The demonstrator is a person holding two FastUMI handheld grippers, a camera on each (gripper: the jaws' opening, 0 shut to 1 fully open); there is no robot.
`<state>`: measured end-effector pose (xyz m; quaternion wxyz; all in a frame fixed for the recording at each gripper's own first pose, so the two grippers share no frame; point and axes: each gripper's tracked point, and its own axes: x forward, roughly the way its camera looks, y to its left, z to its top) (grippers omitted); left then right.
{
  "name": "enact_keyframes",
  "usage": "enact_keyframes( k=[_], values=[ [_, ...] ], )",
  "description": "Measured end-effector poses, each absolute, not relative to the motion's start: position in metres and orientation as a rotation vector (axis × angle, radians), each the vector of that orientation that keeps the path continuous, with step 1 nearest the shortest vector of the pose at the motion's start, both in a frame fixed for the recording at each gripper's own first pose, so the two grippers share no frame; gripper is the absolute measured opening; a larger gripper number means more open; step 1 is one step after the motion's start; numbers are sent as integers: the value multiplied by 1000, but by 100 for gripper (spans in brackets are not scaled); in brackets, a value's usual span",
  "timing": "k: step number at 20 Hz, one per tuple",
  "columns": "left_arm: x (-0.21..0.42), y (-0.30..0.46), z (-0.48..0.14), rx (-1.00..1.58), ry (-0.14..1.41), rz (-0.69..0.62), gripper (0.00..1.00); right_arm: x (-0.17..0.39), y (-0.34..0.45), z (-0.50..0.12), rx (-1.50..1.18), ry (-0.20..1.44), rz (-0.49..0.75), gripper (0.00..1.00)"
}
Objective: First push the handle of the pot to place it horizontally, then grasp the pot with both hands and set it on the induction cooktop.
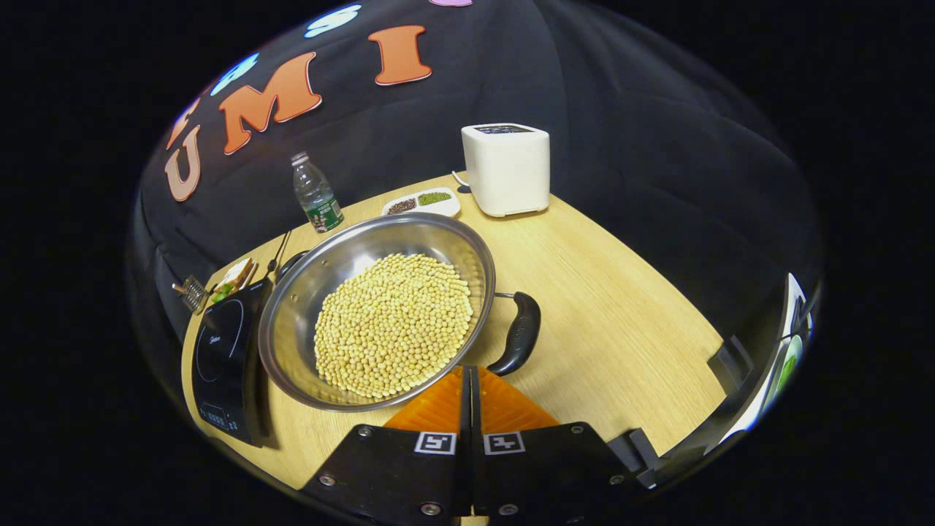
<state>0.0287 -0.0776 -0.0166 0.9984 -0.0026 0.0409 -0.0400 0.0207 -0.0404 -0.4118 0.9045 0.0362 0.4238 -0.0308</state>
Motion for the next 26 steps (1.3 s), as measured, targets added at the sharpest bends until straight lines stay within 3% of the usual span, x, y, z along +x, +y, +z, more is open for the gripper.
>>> enact_keyframes(
  k=[26],
  values=[
    [72,-89,-48,-8,144,-48,99,128,-75,-426,-19,793,-107,0]
  ],
)
